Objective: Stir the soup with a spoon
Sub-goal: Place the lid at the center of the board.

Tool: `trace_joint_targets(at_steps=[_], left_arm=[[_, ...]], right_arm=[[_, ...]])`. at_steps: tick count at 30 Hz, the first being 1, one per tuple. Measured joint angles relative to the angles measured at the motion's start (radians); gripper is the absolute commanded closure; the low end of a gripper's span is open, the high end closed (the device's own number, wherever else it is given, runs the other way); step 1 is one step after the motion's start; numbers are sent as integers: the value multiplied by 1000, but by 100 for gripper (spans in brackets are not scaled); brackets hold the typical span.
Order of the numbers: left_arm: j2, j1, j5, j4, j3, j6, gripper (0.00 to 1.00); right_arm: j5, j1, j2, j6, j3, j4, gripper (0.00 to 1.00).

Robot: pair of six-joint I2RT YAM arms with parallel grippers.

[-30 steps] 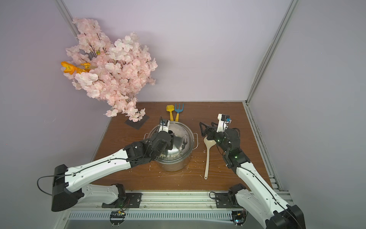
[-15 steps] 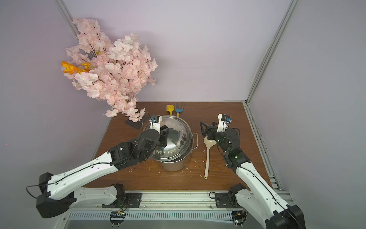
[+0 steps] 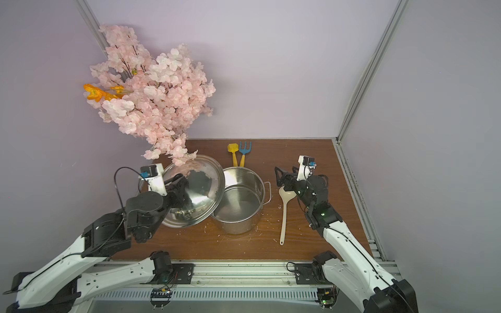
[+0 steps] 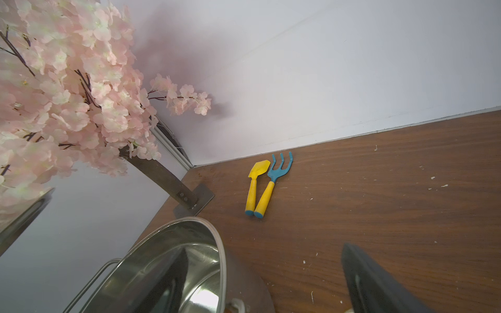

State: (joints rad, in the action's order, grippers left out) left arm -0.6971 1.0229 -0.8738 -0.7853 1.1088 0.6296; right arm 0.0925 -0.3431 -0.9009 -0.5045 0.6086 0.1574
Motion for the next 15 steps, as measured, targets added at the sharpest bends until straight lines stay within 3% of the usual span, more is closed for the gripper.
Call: trace_joint_targets(at_steps=[7,15], left_arm=[[85,-179,-34,-141,-137,115,67],[2,-296,-55,-153,-302,317,62]], right_arm=[[-3,0,-21,4,5,-1,7],[-3,0,-49,3,5,-1,7]])
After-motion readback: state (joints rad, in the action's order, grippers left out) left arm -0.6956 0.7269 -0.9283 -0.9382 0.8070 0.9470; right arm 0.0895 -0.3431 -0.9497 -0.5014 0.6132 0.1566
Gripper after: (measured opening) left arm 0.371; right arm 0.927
